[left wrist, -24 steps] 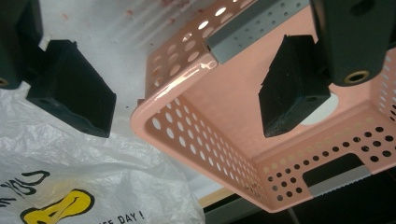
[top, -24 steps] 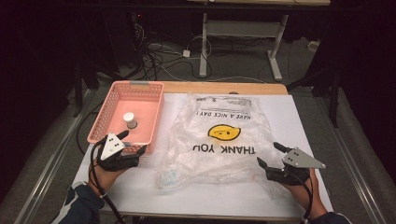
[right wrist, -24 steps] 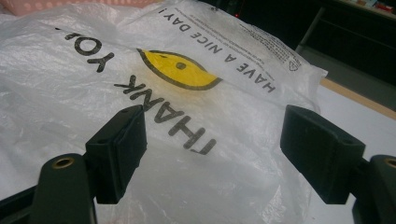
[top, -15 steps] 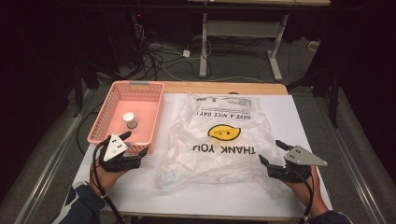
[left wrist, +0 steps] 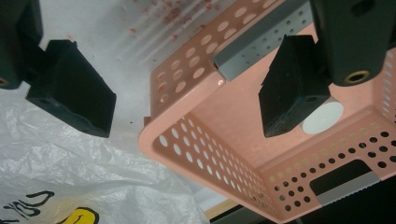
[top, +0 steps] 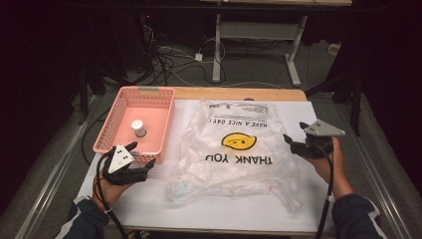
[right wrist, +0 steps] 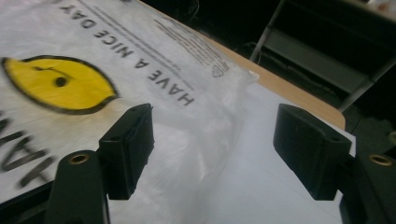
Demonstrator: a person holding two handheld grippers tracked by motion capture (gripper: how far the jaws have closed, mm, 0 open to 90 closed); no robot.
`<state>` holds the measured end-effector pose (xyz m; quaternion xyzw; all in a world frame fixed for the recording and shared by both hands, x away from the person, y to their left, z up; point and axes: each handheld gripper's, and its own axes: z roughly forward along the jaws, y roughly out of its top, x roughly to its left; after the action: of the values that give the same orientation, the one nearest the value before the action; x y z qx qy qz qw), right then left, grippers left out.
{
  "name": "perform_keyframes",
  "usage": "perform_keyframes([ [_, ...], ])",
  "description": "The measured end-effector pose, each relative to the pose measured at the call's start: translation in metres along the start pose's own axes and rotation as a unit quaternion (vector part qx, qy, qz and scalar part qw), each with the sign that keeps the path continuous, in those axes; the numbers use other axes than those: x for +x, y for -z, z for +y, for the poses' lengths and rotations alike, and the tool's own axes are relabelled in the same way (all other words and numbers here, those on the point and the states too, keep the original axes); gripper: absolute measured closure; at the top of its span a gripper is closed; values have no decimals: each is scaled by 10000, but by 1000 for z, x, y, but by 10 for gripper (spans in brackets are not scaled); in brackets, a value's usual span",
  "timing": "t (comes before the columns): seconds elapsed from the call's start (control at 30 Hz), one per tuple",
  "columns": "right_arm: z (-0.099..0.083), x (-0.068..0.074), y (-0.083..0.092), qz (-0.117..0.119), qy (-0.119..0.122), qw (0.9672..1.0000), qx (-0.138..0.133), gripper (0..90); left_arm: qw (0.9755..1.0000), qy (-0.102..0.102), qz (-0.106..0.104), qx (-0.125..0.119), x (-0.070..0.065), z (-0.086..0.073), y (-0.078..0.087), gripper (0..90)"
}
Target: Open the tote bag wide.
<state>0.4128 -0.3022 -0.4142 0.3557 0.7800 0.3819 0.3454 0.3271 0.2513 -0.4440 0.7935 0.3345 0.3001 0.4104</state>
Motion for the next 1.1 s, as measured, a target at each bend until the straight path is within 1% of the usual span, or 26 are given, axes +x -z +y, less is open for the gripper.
perform_keyframes([
  [0.03, 3, -6, -11, -49, -73, 9999, 131, 322, 10000, 15, -8, 4, 0, 0, -1, 186],
  [0.07, 5, -12, -21, -54, -154, 9997, 191, 349, 10000, -7, -12, 26, 0, 0, -2, 186],
  [0.1, 8, -18, -32, 0, -293, 9992, 255, 355, 10000, -15, -15, 31, 0, 0, -2, 186],
  [0.13, 11, -22, -42, -48, -326, 9988, 349, 365, 10000, -15, -30, 40, 0, 0, -3, 186],
  [0.2, 17, -27, -60, -122, -314, 9978, 575, 403, 10000, -19, -60, 40, -1, 0, -3, 188],
  [0.27, 22, -30, -78, -194, -207, 9965, 790, 418, 10000, -16, -86, 34, -1, 0, -3, 190],
  [0.33, 27, -33, -94, -125, -224, 9946, 1004, 417, 9999, -104, -109, 75, -4, -1, -4, 190],
  [0.4, 29, -34, -110, -142, -216, 9920, 1234, 417, 9997, -109, -167, 119, -3, -3, -5, 190],
  [0.43, 29, -33, -118, -121, -186, 9903, 1370, 426, 9996, -195, -136, 127, -2, -3, -6, 189],
  [0.5, 27, -30, -131, -289, -1, 9852, 1688, 487, 9996, -222, -117, 137, 0, -3, -6, 189],
  [0.53, 25, -30, -137, -275, 18, 9829, 1820, 541, 9995, -253, -115, 143, 0, -3, -6, 190],
  [0.57, 23, -31, -142, -202, -57, 9806, 1949, 574, 9994, -293, -115, 154, -1, -3, -6, 190],
  [0.6, 20, -31, -146, -203, -134, 9782, 2063, 614, 9993, -308, -140, 162, -1, -3, -7, 190],
  [0.63, 17, -32, -148, -158, -210, 9786, 2039, 670, 9992, -331, -166, 179, -2, -3, -7, 190],
  [0.67, 16, -34, -149, -109, -411, 9794, 1973, 694, 9990, -357, -175, 181, -2, -3, -7, 190],
  [0.7, 14, -35, -149, -142, -504, 9796, 1939, 735, 9990, -364, -185, 175, -3, -2, -7, 190],
  [0.73, 13, -36, -149, -125, -556, 9795, 1931, 812, 9990, -364, -185, 175, -3, -2, -7, 189],
  [0.77, 13, -36, -148, -87, -549, 9792, 1950, 874, 9989, -395, -184, 191, -3, -2, -8, 189],
  [0.8, 13, -35, -148, -179, -519, 9776, 2033, 900, 9989, -395, -184, 191, -3, -2, -8, 190],
  [0.83, 14, -35, -147, -249, -480, 9759, 2115, 900, 9988, -392, -199, 192, -4, -2, -9, 189],
  [0.87, 14, -37, -146, -319, -521, 9749, 2140, 900, 9989, -384, -203, 185, -4, -2, -9, 190],
  [0.9, 12, -39, -144, -475, -603, 9723, 2207, 900, 9989, -376, -214, 170, -4, -1, -9, 189],
  [1.0, 3, -52, -133, -670, -1152, 9664, 2196, 900, 9987, -427, -215, 166, -3, 0, -9, 190],
  [1.03, 0, -55, -129, -825, -1236, 9622, 2280, 900, 9987, -435, -212, 156, -3, 0, -9, 190],
  [1.07, -3, -59, -123, -913, -1332, 9590, 2327, 900, 9986, -459, -213, 154, -3, 0, -9, 190],
  [1.1, -7, -63, -118, -960, -1443, 9570, 2328, 900, 9985, -446, -237, 200, -4, 0, -9, 190],
])
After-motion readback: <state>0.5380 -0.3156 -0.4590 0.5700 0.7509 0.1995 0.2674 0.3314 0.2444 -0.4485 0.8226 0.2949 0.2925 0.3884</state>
